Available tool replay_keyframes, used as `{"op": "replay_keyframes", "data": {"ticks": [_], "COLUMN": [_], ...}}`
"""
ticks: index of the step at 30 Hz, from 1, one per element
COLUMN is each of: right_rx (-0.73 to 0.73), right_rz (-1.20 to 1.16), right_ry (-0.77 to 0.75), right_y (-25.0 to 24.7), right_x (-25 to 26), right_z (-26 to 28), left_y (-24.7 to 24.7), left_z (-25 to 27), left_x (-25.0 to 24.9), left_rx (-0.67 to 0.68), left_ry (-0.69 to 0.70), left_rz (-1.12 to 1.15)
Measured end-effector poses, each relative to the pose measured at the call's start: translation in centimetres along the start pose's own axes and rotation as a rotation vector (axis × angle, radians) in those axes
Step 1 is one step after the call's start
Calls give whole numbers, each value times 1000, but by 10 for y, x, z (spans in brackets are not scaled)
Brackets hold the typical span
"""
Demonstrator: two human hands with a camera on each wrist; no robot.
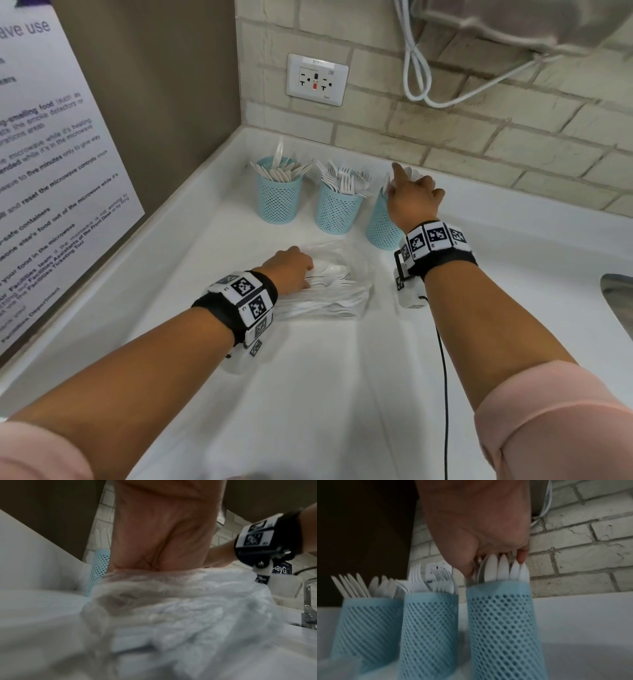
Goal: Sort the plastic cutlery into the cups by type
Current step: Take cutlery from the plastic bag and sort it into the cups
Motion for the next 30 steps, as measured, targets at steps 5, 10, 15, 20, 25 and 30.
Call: {"op": "replay_keyframes", "data": {"ticks": [5,10,15,20,25,30], "right_rx": [-59,-98,683,831,864,885], "right_rz": [3,-176,-12,59,63,28], "right_ry": [-64,-380,-282,-181,-143,-130], "right_y": [-17,-28,-9,1,9,6], "right_x": [21,54,63,53,49,49], "right_z": [12,43,78,93,99,101], "left_y": [1,0,-5,0,3,1], "left_z": [2,4,5,5,6,3], "left_x": [-3,-5,-5,-4,-5,-7], "left_rx": [4,-6,22,156,181,126], "left_ry": [2,21,62,81,73,121], "left_rz": [-58,-57,4,-64,-103,-120]}}
Point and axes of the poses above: each hand's wrist, its own z-axis away from the middle knuckle, its own y-axis out of the palm, x = y × z, the point moved 3 cm from there along -z, towards the middle knuckle, and after that the axes turned 5 degrees about -z, right-handed, at the moved point
